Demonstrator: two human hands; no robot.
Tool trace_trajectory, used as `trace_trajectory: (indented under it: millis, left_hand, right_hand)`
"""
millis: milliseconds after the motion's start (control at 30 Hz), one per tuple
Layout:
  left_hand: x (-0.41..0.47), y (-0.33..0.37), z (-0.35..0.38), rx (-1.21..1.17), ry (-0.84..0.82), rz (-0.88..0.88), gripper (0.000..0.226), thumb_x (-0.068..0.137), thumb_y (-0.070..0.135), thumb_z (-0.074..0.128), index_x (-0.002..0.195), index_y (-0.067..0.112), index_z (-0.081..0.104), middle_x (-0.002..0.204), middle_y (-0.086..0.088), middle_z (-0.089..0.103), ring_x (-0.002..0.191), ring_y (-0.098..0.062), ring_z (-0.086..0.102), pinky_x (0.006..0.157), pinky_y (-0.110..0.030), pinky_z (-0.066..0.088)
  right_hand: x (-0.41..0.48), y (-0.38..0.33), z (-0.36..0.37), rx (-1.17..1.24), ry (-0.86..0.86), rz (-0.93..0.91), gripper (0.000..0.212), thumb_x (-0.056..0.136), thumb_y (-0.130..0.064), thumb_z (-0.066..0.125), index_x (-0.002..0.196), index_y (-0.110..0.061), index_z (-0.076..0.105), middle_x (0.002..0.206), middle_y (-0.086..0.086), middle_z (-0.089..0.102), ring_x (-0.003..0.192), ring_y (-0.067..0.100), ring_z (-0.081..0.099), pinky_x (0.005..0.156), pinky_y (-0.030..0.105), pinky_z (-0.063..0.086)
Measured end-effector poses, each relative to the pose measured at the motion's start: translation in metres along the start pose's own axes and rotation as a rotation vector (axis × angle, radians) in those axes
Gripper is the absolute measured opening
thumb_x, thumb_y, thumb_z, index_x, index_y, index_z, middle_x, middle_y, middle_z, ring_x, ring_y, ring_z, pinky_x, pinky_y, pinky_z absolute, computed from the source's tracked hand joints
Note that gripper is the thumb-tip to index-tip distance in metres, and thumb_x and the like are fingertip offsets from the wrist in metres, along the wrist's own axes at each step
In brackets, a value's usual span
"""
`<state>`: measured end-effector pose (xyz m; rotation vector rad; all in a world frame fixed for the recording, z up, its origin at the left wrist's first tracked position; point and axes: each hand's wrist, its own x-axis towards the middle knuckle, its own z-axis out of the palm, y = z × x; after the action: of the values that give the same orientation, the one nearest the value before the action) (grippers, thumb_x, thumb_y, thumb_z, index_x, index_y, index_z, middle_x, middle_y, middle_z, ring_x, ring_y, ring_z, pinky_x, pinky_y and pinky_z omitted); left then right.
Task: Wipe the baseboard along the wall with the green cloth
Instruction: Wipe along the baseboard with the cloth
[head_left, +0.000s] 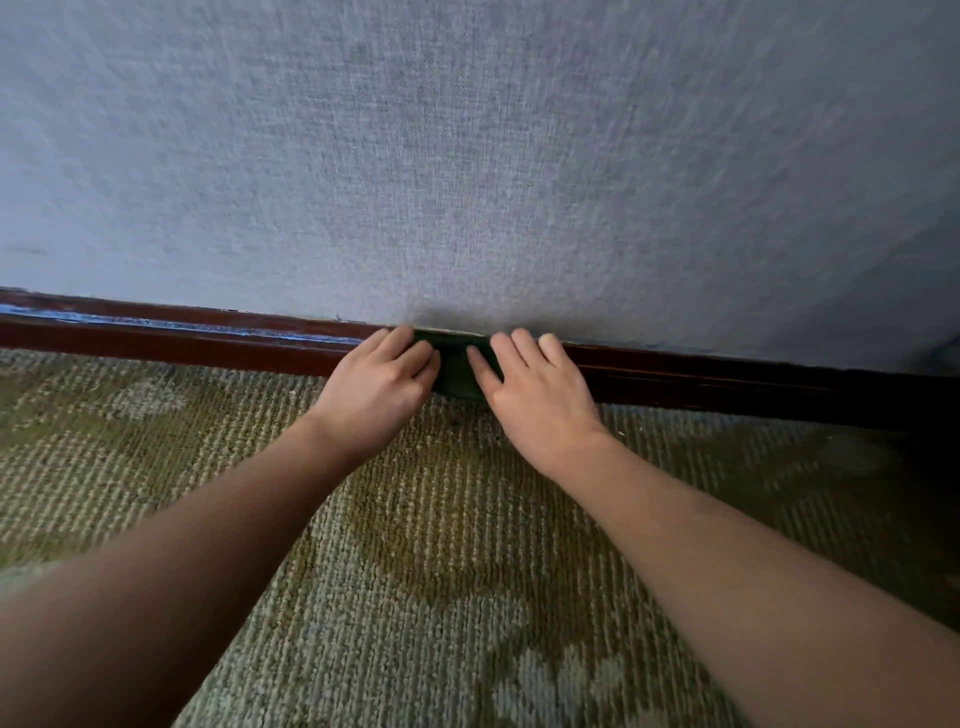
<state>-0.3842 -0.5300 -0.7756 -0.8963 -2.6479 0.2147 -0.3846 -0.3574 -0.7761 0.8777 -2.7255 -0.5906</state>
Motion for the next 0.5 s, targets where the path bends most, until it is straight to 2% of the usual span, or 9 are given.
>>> trace_trajectory:
  millis: [67, 133, 333, 400, 500]
  left_hand:
    - [0.000, 0.000, 0.002, -0.011, 0.008, 0.006, 0.029, 0.076, 0.005, 0.044, 0.079, -0.005, 0.070, 0.068, -0.011, 0.062, 0.064, -0.028, 0.061, 0.057, -0.030, 0.051]
    - [0.000, -0.001, 0.004, -0.021, 0.024, 0.016, 0.030, 0.076, 0.005, 0.042, 0.076, -0.005, 0.070, 0.067, -0.011, 0.062, 0.062, -0.027, 0.061, 0.055, -0.029, 0.051]
    - [-0.005, -0.001, 0.006, -0.060, 0.046, -0.017, 0.034, 0.077, 0.004, 0.040, 0.085, -0.010, 0.070, 0.068, -0.013, 0.063, 0.062, -0.028, 0.062, 0.054, -0.030, 0.052]
    - [-0.009, 0.001, 0.004, -0.064, 0.038, -0.021, 0.035, 0.076, 0.005, 0.039, 0.084, -0.008, 0.070, 0.067, -0.011, 0.063, 0.062, -0.028, 0.062, 0.055, -0.029, 0.053]
    - [-0.023, 0.007, 0.001, -0.085, 0.021, -0.013, 0.037, 0.075, 0.007, 0.038, 0.083, -0.007, 0.071, 0.065, -0.009, 0.063, 0.061, -0.026, 0.061, 0.054, -0.027, 0.050]
  right_hand:
    - [0.000, -0.001, 0.003, -0.003, 0.010, -0.013, 0.048, 0.088, -0.020, 0.049, 0.135, -0.017, 0.044, 0.108, 0.000, 0.056, 0.098, 0.018, 0.052, 0.081, 0.029, 0.041]
    - [0.000, -0.001, 0.005, 0.015, 0.015, -0.022, 0.050, 0.087, -0.021, 0.052, 0.136, -0.016, 0.044, 0.110, 0.001, 0.056, 0.100, 0.019, 0.052, 0.083, 0.030, 0.042]
    - [0.002, -0.004, 0.009, 0.097, -0.057, -0.013, 0.052, 0.094, -0.008, 0.034, 0.144, -0.006, 0.018, 0.123, 0.013, 0.038, 0.115, 0.030, 0.035, 0.095, 0.039, 0.030]
    - [0.002, -0.004, 0.006, 0.106, -0.031, -0.042, 0.051, 0.094, -0.010, 0.036, 0.143, -0.008, 0.023, 0.120, 0.012, 0.040, 0.113, 0.029, 0.037, 0.093, 0.038, 0.032]
    - [0.000, -0.007, -0.001, 0.038, 0.055, -0.105, 0.042, 0.086, -0.017, 0.045, 0.128, -0.021, 0.053, 0.100, -0.001, 0.055, 0.095, 0.018, 0.052, 0.080, 0.029, 0.041]
